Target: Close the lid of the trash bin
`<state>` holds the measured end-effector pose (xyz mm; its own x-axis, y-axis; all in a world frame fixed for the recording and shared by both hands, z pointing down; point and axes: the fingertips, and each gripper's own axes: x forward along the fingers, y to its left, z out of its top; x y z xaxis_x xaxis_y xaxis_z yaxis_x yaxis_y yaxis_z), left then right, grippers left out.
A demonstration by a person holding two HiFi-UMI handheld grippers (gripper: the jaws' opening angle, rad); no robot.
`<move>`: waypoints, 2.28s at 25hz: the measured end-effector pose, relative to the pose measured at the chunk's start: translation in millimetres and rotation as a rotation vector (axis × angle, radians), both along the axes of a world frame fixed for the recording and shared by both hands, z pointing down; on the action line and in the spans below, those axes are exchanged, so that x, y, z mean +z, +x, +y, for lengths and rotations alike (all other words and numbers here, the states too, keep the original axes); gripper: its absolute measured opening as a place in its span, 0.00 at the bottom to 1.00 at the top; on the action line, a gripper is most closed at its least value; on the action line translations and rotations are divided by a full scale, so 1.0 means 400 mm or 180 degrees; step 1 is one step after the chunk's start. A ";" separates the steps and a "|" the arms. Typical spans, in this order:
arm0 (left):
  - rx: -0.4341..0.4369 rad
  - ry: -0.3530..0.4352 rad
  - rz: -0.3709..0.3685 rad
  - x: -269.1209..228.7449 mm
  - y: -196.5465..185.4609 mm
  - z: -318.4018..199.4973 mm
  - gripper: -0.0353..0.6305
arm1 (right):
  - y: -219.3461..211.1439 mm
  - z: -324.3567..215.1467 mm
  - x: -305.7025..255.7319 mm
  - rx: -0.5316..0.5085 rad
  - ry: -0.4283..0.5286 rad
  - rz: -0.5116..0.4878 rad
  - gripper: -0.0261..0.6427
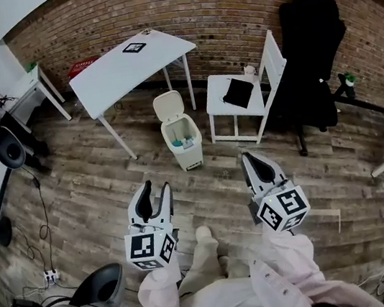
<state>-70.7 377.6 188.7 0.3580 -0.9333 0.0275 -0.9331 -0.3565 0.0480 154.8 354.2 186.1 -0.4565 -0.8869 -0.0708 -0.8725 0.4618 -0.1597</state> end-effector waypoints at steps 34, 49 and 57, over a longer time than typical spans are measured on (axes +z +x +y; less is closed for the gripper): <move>0.0060 -0.0401 0.0211 0.111 -0.159 -0.613 0.40 | -0.150 -0.593 0.073 0.0057 -0.0281 0.0106 0.04; 0.0190 -0.0510 0.0220 0.147 -0.166 -0.751 0.39 | -0.162 -0.709 0.106 0.0138 -0.0395 0.0136 0.04; 0.0104 -0.0628 0.0219 0.189 -0.160 -0.861 0.39 | -0.163 -0.848 0.153 0.0018 -0.0533 0.0114 0.04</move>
